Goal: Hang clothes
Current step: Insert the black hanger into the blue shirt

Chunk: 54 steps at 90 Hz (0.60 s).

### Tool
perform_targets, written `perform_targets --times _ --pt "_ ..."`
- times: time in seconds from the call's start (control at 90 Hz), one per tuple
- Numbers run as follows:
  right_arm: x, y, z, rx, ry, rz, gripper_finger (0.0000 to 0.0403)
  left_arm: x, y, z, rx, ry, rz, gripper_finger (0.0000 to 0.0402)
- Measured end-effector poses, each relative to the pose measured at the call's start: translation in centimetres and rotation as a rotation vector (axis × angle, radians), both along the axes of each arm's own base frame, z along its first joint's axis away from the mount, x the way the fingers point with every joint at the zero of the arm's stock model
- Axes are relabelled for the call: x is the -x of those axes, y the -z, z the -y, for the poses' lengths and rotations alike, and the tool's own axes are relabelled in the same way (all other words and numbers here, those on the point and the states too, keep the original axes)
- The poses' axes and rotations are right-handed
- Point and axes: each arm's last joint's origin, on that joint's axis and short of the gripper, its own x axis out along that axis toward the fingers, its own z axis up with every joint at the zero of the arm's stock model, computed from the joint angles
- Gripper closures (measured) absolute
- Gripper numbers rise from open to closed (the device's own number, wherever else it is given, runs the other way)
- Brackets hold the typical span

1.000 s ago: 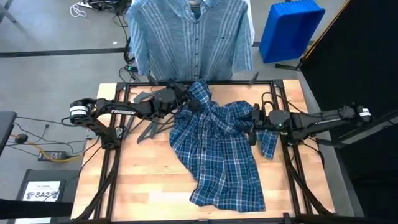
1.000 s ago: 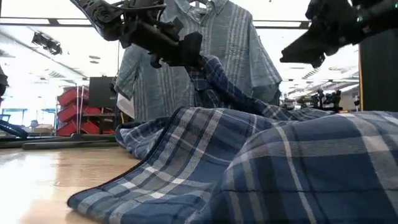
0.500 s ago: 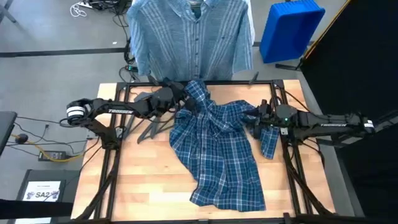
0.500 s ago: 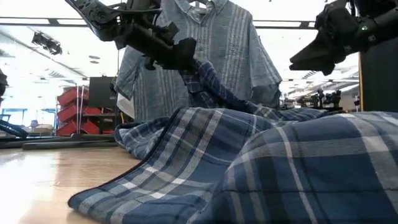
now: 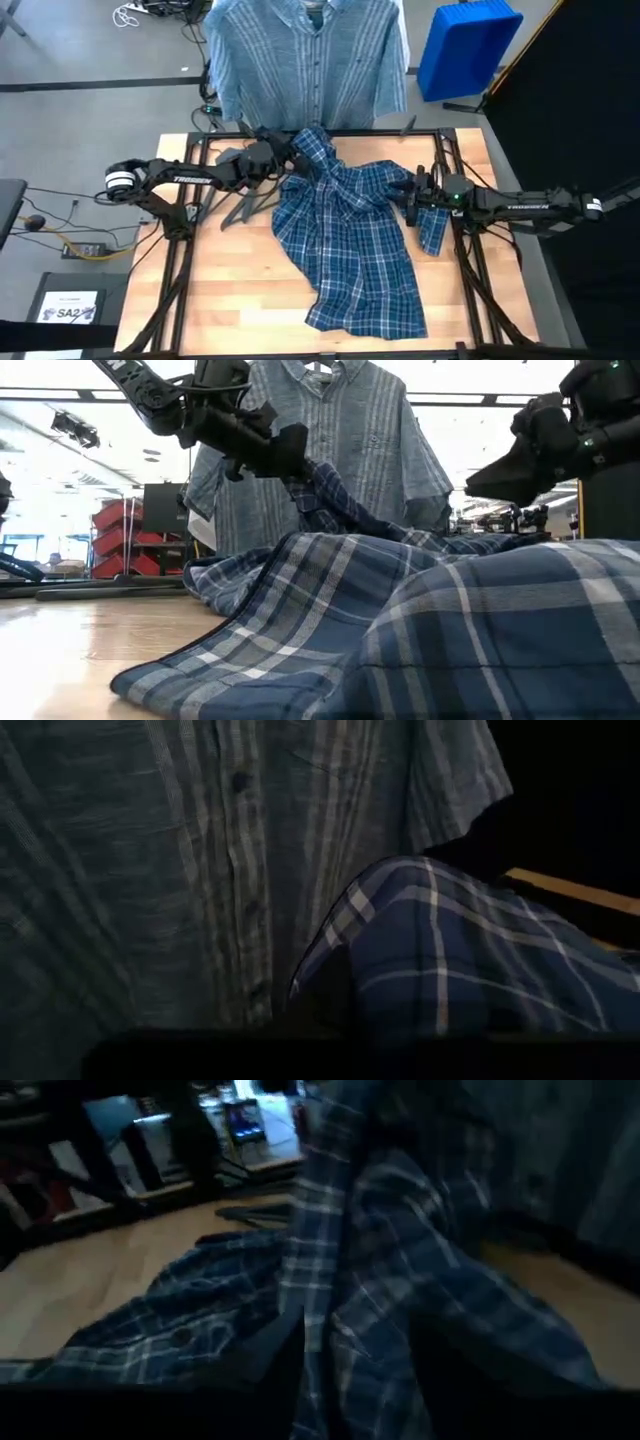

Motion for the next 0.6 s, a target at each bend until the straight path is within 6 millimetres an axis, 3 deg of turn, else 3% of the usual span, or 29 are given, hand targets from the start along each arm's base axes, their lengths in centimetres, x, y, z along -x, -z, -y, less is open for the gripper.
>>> perform_targets --times 0.311,0.6 --pt "-2.4 2.1 -0.5 0.065 0.055 -0.162 0.0215 0.0 -0.2 0.0 -0.001 0.009 0.024 0.0402" --pt "-7.3 2.1 -1.5 0.116 -0.026 -0.288 0.0162 -0.1 -0.2 0.0 0.0 0.029 0.03 0.0402"
